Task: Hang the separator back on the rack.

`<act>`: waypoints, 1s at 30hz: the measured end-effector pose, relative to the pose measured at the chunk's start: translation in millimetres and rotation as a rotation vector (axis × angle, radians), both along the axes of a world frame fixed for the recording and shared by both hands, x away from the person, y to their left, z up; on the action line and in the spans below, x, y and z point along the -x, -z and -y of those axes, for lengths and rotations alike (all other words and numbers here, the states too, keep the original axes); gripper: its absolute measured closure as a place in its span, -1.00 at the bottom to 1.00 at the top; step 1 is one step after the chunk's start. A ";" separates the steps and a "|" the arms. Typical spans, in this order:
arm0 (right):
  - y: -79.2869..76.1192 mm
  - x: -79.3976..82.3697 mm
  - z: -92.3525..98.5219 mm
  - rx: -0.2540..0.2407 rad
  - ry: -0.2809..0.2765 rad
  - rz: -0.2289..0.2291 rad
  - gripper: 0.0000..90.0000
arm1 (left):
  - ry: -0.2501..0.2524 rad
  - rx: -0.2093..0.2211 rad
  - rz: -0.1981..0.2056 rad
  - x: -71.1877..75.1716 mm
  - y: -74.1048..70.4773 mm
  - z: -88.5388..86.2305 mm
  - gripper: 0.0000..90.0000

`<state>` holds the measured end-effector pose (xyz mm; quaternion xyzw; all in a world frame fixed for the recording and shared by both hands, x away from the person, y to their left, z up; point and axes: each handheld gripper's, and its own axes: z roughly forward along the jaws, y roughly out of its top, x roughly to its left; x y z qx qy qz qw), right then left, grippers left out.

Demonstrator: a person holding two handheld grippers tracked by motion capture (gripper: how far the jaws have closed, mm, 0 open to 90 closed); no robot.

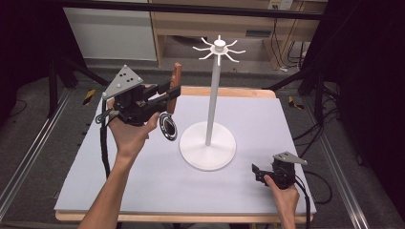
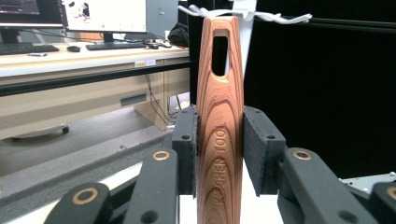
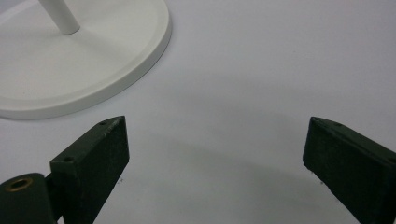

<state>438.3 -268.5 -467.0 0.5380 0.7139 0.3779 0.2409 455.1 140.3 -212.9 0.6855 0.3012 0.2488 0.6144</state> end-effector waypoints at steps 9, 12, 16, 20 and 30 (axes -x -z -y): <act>-0.7 0.5 0.3 -0.007 -0.001 -0.003 -0.83 | 0.014 -0.006 0.008 0.2 -11.2 11.0 0.50; -0.7 0.4 0.3 -0.008 0.000 -0.002 -0.83 | 0.015 -0.015 0.011 -0.7 -14.2 13.6 0.50; -0.7 0.3 0.4 -0.009 -0.001 -0.002 -0.83 | 0.018 -0.009 0.010 -2.7 -15.7 16.3 0.50; -0.8 0.3 0.8 -0.009 0.003 0.000 -0.83 | 0.017 -0.014 0.010 -5.2 -16.0 18.6 0.50; -0.7 0.2 1.0 -0.012 0.003 -0.001 -0.83 | 0.024 -0.026 0.013 -8.7 -19.1 26.2 0.50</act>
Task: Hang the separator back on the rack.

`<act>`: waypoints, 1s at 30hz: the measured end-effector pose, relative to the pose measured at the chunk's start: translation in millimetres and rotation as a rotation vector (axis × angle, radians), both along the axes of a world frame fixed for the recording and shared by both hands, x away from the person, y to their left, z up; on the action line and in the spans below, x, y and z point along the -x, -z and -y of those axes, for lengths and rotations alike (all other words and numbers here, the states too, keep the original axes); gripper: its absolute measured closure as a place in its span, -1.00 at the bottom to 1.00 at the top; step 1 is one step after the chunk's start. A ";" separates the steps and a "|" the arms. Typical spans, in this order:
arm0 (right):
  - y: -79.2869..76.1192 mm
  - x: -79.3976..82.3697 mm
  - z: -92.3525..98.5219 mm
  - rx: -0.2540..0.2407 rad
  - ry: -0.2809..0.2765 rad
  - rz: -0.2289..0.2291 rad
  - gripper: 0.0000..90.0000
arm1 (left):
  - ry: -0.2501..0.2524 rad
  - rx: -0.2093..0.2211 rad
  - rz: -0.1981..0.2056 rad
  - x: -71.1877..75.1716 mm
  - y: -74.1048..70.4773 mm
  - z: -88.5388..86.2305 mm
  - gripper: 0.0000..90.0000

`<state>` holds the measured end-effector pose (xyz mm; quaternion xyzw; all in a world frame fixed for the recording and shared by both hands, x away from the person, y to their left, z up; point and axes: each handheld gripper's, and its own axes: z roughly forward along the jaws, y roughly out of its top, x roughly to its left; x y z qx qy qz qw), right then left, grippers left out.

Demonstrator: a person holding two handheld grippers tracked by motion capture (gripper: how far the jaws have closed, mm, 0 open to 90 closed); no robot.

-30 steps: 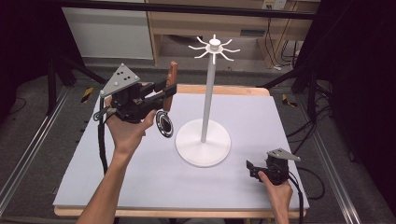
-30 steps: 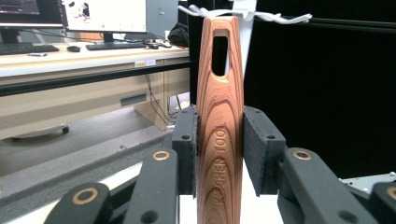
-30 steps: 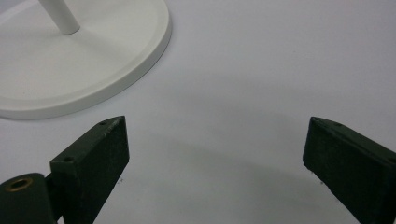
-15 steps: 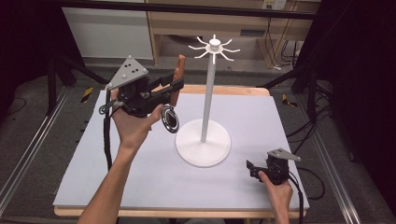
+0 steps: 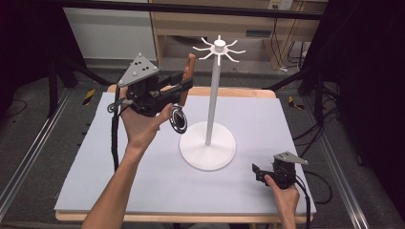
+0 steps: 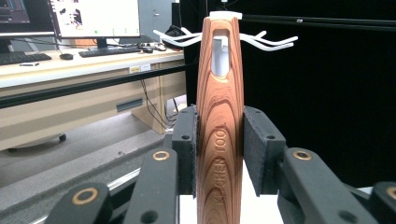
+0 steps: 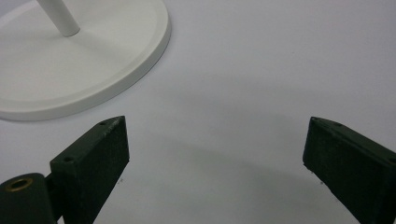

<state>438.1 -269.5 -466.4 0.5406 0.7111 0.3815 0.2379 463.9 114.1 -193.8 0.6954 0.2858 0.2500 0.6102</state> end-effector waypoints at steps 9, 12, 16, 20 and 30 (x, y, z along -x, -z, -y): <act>0.3 -0.4 0.3 0.005 0.000 0.002 -0.83 | -0.004 -0.015 0.001 -3.4 -0.2 3.9 0.50; 0.2 -0.4 0.4 0.004 0.000 0.001 -0.83 | -0.006 -0.016 0.004 -4.7 -0.3 4.7 0.50; 0.2 -0.3 0.6 0.005 0.001 0.003 -0.83 | -0.004 -0.013 0.005 -4.9 -1.1 5.9 0.50; 0.3 -0.5 0.5 0.004 0.001 0.000 -0.83 | -0.004 -0.024 0.003 -6.0 -3.2 8.2 0.50; -0.3 -0.1 1.0 -0.002 0.001 -0.001 -0.83 | -0.007 -0.039 -0.001 -9.8 -4.9 15.1 0.50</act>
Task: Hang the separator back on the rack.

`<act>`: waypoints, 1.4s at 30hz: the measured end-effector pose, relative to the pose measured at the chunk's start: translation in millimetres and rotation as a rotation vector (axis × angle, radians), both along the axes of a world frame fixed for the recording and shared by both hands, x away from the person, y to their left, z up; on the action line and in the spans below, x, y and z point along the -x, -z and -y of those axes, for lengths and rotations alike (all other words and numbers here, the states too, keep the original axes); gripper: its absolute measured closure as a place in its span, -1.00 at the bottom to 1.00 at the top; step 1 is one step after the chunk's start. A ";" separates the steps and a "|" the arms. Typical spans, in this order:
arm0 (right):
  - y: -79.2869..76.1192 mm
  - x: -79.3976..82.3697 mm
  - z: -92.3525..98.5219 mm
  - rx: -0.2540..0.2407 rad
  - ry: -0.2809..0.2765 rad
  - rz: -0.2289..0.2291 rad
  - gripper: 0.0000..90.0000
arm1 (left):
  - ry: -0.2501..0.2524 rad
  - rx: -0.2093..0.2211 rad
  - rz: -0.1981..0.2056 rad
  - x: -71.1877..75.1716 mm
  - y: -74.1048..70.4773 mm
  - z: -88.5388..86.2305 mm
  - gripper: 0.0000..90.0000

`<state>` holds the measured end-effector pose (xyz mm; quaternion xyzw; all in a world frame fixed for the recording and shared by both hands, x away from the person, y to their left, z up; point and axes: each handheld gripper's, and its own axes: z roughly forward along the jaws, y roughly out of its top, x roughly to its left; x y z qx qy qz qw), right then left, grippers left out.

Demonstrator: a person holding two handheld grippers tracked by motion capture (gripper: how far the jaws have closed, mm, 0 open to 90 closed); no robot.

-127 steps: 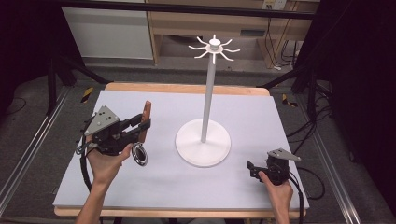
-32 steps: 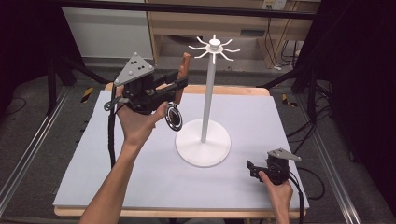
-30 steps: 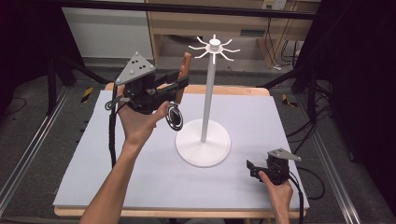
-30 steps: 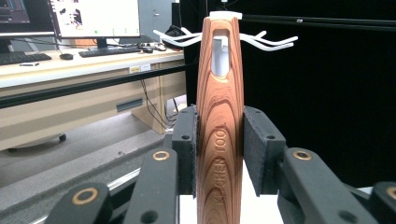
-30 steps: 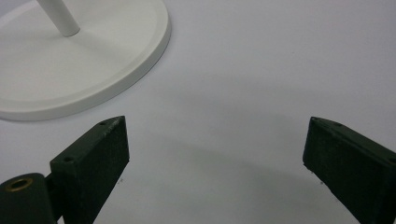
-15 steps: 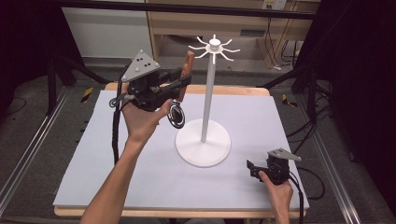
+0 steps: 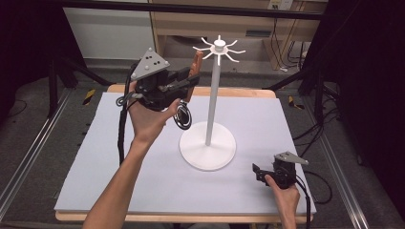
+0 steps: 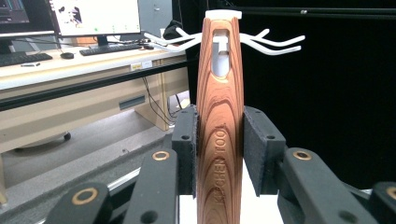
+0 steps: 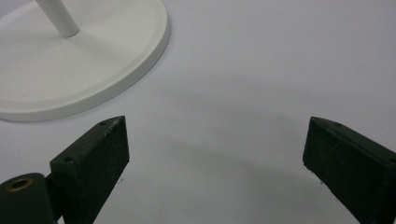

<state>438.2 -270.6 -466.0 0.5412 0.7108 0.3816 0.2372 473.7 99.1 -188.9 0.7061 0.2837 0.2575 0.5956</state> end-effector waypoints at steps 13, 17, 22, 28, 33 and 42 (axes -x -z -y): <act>0.4 0.0 1.5 -0.007 0.003 0.002 -0.83 | -0.002 -0.013 -0.011 -8.7 6.0 12.0 0.50; 0.4 0.1 2.0 -0.008 0.003 0.002 -0.83 | -0.001 -0.011 -0.010 -8.8 6.8 12.9 0.50; 0.6 0.0 1.8 -0.007 0.002 0.002 -0.83 | 0.000 -0.008 -0.005 -8.5 9.3 11.2 0.49; 0.5 0.1 1.2 -0.006 0.001 0.001 -0.83 | 0.002 -0.001 0.011 -9.6 13.8 8.7 0.49; 1.0 -0.5 1.0 0.001 0.001 0.002 -0.83 | -0.005 -0.005 0.018 -9.1 14.1 9.8 0.49; 1.8 -1.0 0.8 0.003 0.000 -0.001 -0.83 | -0.006 -0.002 0.013 -9.1 15.7 6.3 0.43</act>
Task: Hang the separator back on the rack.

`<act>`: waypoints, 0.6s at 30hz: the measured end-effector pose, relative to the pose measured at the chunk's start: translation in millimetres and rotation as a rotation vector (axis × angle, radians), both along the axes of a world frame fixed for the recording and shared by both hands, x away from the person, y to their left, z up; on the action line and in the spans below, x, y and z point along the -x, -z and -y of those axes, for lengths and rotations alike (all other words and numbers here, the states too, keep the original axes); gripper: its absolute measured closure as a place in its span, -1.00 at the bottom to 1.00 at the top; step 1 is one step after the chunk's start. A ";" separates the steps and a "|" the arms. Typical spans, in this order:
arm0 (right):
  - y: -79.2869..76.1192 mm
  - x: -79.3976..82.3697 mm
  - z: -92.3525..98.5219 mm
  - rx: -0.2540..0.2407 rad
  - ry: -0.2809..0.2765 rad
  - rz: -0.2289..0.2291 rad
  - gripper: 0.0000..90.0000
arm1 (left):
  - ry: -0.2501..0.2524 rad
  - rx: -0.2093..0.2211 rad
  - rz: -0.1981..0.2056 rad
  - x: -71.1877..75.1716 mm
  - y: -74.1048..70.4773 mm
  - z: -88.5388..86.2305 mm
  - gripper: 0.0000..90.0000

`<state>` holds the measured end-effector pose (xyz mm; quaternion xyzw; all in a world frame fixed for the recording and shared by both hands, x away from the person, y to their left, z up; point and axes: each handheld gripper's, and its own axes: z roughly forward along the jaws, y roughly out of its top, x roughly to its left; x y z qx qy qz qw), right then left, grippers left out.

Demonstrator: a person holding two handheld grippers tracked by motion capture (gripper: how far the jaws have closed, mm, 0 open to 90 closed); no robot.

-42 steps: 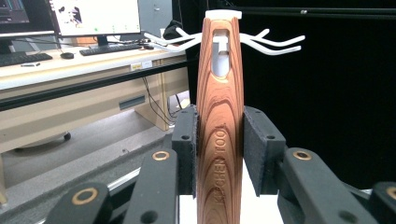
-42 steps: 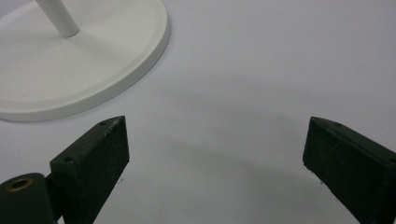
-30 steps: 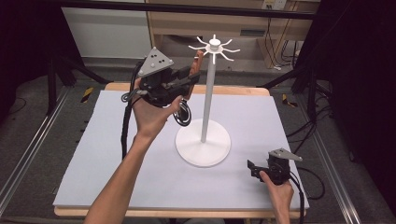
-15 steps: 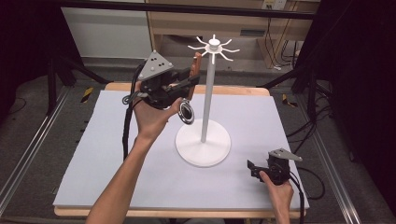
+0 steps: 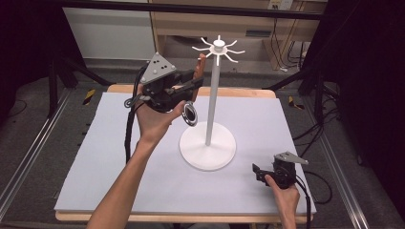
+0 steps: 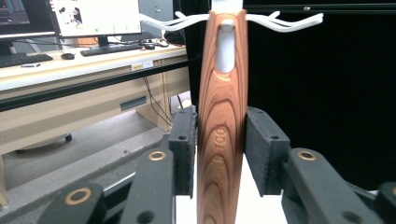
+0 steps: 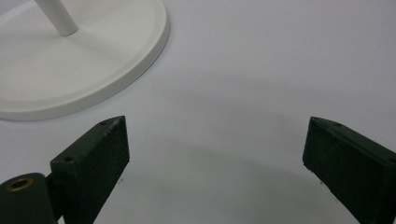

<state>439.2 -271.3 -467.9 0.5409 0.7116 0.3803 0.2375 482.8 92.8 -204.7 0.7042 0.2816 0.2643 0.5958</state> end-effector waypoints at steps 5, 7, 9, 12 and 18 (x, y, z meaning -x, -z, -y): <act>0.0 0.5 -0.4 -0.005 0.002 -0.006 -0.83 | 0.025 0.007 -0.027 -0.3 4.9 -6.0 0.34; 0.5 0.2 -0.7 0.000 0.004 -0.006 -0.83 | 0.019 -0.001 -0.032 0.4 7.1 -9.5 0.30; 0.6 0.1 -0.6 0.003 0.003 -0.005 -0.83 | 0.023 -0.001 -0.031 1.1 9.8 -13.4 0.27; 0.7 0.2 -0.4 0.004 0.005 -0.006 -0.83 | 0.018 -0.004 -0.019 3.0 14.2 -20.2 0.22; 0.9 0.6 -0.4 0.005 0.004 -0.011 -0.83 | 0.012 -0.010 -0.052 14.0 28.8 -34.0 0.13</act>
